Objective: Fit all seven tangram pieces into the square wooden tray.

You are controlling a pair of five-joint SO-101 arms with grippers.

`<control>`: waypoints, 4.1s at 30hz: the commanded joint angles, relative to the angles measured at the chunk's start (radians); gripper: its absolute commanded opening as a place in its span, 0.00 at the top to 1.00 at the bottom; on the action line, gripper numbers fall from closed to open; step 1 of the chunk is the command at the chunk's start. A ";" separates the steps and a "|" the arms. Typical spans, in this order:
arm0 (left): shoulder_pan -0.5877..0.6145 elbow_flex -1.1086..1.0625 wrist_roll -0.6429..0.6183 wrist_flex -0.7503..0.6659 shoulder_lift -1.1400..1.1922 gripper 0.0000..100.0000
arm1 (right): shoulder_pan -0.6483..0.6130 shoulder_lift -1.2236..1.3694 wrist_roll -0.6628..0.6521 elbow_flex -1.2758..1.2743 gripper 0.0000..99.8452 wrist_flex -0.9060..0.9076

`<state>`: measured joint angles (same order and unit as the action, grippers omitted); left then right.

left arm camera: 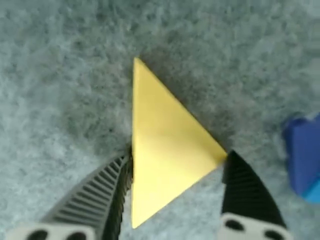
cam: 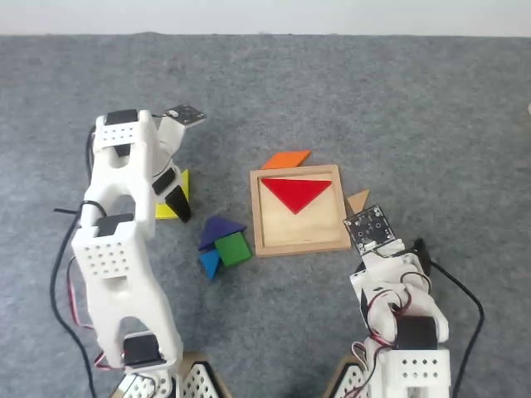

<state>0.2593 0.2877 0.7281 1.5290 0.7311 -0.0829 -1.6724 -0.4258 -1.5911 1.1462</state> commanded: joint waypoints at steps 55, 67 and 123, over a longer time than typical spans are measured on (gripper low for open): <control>0.025 -0.087 0.000 -0.083 -0.130 0.63 | 0.001 0.005 -0.014 0.031 0.64 -0.047; -0.041 -0.085 -0.104 -0.124 -0.051 0.64 | 0.001 0.005 -0.014 0.031 0.64 -0.045; 0.086 -0.447 0.043 -0.278 -0.494 0.60 | -0.002 0.001 -0.035 0.021 0.64 -0.042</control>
<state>0.3498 -0.3690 0.7495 1.1807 0.1051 -0.0829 -1.6724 -0.4457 -1.5911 1.1185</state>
